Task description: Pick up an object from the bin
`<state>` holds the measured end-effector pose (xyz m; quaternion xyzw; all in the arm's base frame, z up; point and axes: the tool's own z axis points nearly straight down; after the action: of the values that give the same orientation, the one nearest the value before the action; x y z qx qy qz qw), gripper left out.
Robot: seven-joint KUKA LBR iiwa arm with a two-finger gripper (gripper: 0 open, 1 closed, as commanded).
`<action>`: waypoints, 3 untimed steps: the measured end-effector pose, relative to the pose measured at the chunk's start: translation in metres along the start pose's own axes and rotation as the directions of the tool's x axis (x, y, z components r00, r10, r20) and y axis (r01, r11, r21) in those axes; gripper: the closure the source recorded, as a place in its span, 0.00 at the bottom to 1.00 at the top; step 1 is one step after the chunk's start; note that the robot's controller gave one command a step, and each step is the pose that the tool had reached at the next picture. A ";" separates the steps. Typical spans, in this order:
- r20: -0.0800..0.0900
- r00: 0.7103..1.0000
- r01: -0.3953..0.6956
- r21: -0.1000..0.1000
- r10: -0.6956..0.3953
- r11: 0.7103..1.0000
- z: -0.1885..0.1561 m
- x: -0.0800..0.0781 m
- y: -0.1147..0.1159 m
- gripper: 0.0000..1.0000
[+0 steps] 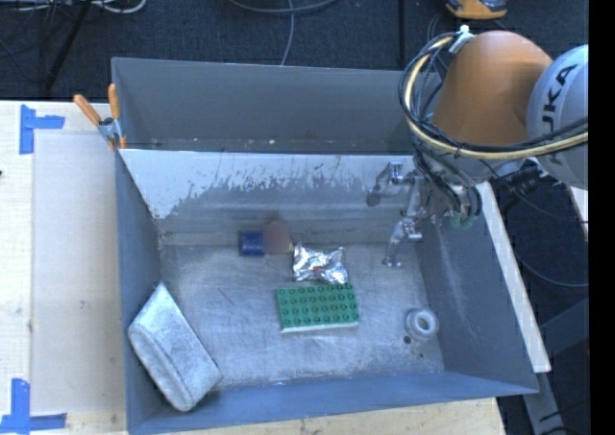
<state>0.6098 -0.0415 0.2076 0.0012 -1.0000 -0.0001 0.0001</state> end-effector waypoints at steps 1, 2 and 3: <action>0.011 0.999 0.047 0.000 -0.047 0.999 -0.100 0.007 0.024 0.00; -0.009 0.995 0.101 -0.002 -0.101 0.995 0.031 0.019 0.050 0.00; 0.002 0.963 0.268 0.001 -0.268 0.963 0.132 0.019 0.065 0.00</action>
Offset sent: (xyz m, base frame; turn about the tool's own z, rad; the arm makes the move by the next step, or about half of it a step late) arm -0.0090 0.0226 0.0947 -0.0510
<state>0.5907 0.0235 0.0753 0.1363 -0.9907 0.0001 -0.0009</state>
